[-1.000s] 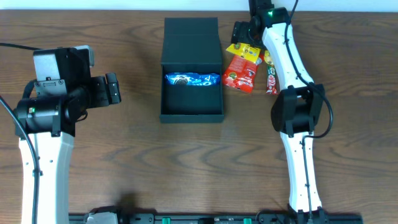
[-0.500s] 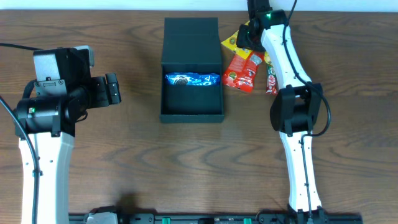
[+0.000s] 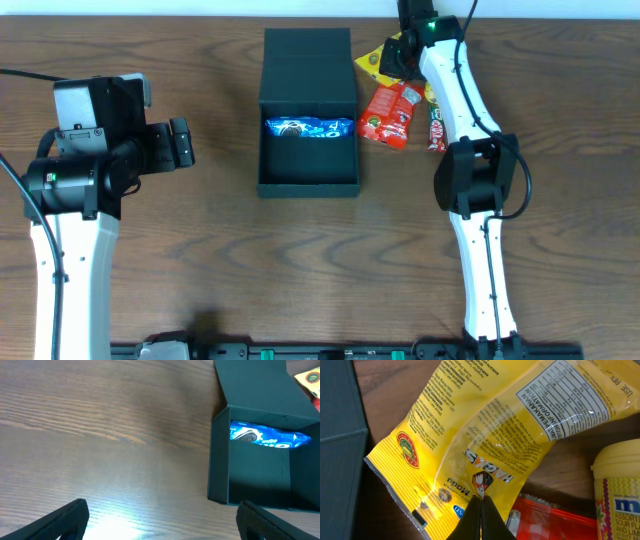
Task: Pack container
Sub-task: 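Move the right gripper over the yellow snack bag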
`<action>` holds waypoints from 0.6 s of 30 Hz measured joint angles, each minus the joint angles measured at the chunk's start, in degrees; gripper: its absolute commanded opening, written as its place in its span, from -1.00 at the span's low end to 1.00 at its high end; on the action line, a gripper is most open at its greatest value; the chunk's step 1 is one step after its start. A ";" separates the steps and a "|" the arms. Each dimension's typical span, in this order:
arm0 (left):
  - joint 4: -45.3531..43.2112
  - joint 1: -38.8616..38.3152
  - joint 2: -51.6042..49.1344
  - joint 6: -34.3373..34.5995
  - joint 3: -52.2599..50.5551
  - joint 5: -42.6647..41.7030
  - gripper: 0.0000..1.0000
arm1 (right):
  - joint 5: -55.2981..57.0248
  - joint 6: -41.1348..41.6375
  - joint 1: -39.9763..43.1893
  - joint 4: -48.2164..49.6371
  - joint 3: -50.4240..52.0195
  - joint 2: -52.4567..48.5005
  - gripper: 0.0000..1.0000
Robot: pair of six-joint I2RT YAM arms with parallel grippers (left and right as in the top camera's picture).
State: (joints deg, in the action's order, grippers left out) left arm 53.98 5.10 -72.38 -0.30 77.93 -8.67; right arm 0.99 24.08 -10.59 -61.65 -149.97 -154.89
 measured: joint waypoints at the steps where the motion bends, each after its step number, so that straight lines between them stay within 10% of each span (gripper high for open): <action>1: 0.00 0.00 0.00 0.00 0.00 0.00 0.91 | 0.00 0.00 0.00 -0.15 0.00 0.00 -0.97; 18: 0.00 0.00 0.00 0.00 0.00 0.00 0.90 | 0.48 -6.12 -2.71 -1.95 -0.20 8.76 -0.97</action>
State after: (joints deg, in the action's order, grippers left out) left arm 53.98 5.10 -72.38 -0.30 77.93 -8.67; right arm 1.48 17.96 -13.30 -63.59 -150.17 -146.12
